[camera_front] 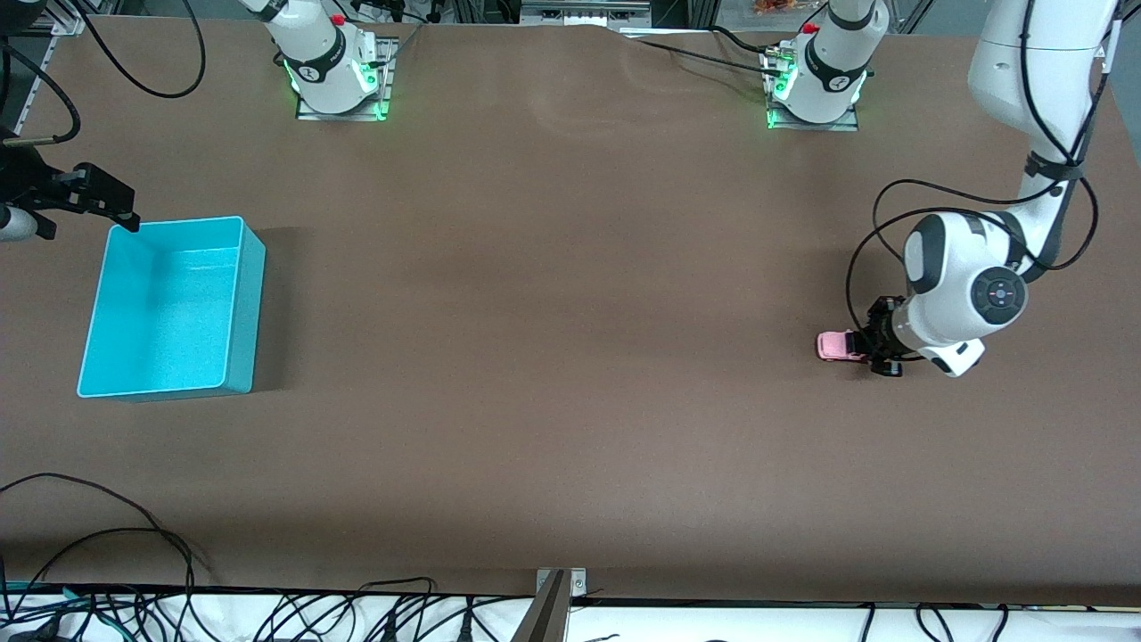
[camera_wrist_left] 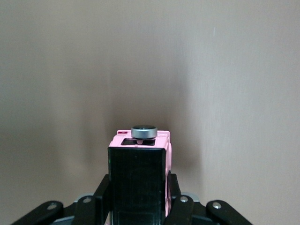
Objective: Wind and store pink jeep toy
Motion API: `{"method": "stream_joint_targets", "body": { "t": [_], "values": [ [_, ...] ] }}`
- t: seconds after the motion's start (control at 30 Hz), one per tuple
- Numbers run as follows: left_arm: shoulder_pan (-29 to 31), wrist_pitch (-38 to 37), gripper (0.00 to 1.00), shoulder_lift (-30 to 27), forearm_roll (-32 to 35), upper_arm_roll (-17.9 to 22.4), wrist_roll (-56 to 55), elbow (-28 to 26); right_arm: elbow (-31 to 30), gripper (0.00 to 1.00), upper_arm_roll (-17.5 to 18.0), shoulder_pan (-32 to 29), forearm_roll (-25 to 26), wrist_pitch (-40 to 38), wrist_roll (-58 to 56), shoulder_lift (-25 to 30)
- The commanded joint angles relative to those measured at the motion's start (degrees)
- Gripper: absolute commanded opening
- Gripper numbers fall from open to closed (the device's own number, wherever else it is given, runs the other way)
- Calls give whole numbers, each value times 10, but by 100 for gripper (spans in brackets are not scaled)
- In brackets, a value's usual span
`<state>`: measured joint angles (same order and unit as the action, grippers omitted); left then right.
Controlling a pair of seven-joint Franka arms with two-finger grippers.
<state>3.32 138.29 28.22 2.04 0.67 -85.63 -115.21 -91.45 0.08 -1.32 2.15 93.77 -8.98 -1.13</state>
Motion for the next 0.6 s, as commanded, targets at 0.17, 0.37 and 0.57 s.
{"method": "stream_joint_targets", "body": {
  "t": [0.17, 0.37, 0.57],
  "values": [
    [35, 33, 0, 26, 46, -2, 14, 2, 10, 100, 1, 3, 12, -10, 3, -2],
    [35, 32, 11, 25, 46, -2, 16, 3, 10, 100, 1, 3, 12, -10, 3, -2],
    [38, 28, 96, 20, 46, -2, 21, 20, 10, 100, 1, 3, 12, -10, 3, -2]
  ]
}}
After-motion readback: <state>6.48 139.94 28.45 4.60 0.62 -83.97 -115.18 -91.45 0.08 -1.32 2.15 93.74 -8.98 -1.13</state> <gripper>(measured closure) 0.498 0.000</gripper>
